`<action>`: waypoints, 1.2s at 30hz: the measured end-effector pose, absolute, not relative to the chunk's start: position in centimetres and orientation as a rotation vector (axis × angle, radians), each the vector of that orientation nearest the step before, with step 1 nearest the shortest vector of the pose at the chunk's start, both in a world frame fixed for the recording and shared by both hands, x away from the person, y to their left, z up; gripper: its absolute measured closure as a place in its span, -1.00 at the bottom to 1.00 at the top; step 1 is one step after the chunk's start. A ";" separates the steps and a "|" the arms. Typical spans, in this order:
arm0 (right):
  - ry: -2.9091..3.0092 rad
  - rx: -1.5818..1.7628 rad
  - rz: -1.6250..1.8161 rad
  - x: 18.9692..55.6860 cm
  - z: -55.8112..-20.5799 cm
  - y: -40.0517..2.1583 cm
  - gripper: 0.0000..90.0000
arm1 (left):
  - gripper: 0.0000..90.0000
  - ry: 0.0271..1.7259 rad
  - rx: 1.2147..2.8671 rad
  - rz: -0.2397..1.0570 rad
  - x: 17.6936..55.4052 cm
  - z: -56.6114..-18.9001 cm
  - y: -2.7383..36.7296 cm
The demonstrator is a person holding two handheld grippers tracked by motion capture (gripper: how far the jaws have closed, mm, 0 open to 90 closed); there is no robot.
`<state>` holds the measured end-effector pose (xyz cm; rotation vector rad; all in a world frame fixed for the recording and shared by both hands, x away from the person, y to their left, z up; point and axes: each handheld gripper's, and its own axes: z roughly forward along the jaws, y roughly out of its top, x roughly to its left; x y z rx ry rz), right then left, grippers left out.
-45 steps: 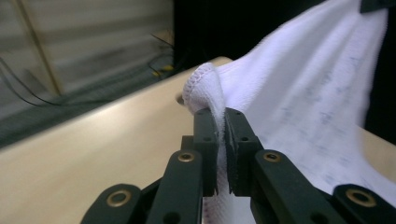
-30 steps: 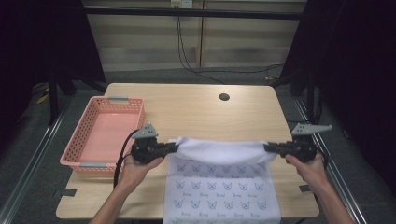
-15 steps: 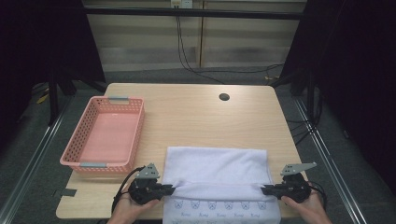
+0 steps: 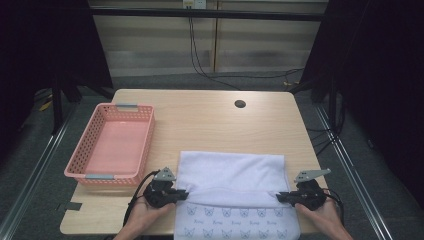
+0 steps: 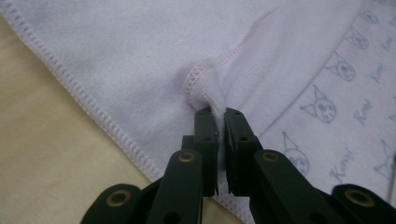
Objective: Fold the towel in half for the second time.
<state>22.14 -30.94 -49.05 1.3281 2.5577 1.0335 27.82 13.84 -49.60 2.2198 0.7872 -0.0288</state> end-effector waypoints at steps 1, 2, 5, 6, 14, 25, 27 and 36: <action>2.546 1.334 1.032 22.4 -49.1 -31.0 0.93 | 0.90 0.791 2.218 -0.022 28.4 -49.6 13.7; 2.544 1.332 1.029 22.7 -49.1 -30.9 0.93 | 0.90 0.805 2.209 -0.009 29.0 -49.7 13.5; 2.526 1.345 1.036 23.9 -49.2 -31.1 0.93 | 0.90 0.818 2.213 0.009 30.7 -49.7 13.0; 2.510 1.357 1.038 24.3 -49.2 -31.2 0.93 | 0.90 0.807 2.213 0.014 31.2 -49.7 12.9; 2.450 1.396 1.004 28.4 -49.3 -31.5 0.93 | 0.90 0.876 2.202 0.066 35.0 -49.7 11.9; 2.389 1.438 1.007 34.6 -49.6 -31.5 0.93 | 0.90 0.984 2.152 0.121 39.6 -49.9 11.6; 2.373 1.446 1.007 35.5 -49.7 -31.4 0.93 | 0.90 1.000 2.176 0.140 40.5 -49.7 11.4; 2.325 1.496 1.018 39.6 -50.0 -31.1 0.93 | 0.90 1.065 2.167 0.173 43.8 -49.7 11.4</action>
